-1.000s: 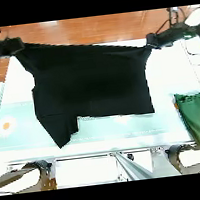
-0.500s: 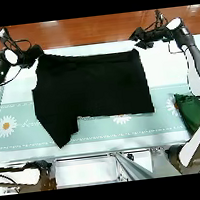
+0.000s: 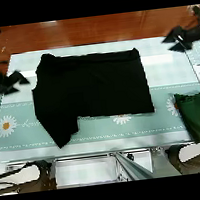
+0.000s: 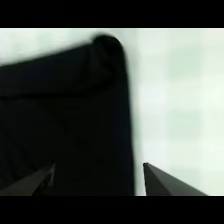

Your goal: Fold the shirts.

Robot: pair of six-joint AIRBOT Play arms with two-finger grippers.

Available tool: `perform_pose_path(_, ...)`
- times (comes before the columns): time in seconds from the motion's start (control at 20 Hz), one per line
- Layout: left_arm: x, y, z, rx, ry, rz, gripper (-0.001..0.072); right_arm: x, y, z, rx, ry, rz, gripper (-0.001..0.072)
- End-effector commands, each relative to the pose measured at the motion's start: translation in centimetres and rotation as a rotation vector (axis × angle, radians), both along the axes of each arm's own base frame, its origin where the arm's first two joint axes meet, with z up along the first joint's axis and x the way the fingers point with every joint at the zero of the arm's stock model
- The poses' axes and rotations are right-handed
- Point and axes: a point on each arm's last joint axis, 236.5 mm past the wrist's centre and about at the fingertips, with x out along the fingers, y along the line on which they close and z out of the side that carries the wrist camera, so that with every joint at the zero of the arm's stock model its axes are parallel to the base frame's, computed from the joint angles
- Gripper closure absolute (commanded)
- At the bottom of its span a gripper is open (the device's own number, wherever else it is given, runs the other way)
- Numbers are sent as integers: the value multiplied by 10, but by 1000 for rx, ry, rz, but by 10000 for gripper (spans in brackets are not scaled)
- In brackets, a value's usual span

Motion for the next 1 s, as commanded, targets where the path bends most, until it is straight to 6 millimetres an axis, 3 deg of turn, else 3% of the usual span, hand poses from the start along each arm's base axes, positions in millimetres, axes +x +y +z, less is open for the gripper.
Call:
perform_pose_path(0.0, -75, -17, -21, -229, 29, 82, 6, -70, -13, -18, -46, -2, -46, 90)
perform_pose_path(0.15, -111, -19, -46, -388, -15, 272, 6, -116, 24, -34, 56, -40, -88, 91)
perform_pose_path(0.3, -131, -30, -71, -466, -9, 333, 7, -145, 54, -43, 138, -42, -91, 91)
perform_pose_path(0.5, -125, -20, -87, -392, -40, 367, 6, -165, 70, -47, 173, -15, -65, 91)
perform_pose_path(0.6, -122, -22, -92, -376, -37, 355, 6, -165, 71, -47, 177, -14, -63, 91)
perform_pose_path(0.85, -113, -56, -103, -383, -22, 225, 16, -164, 63, -50, 164, 5, -99, 91)
perform_pose_path(0.9, -111, -56, -104, -373, -26, 225, 154, -167, 49, -55, 118, 31, -125, 91)
perform_pose_path(0.95, -110, -57, -103, -373, -28, 217, 600, -173, 31, -64, 54, 69, -155, 91)
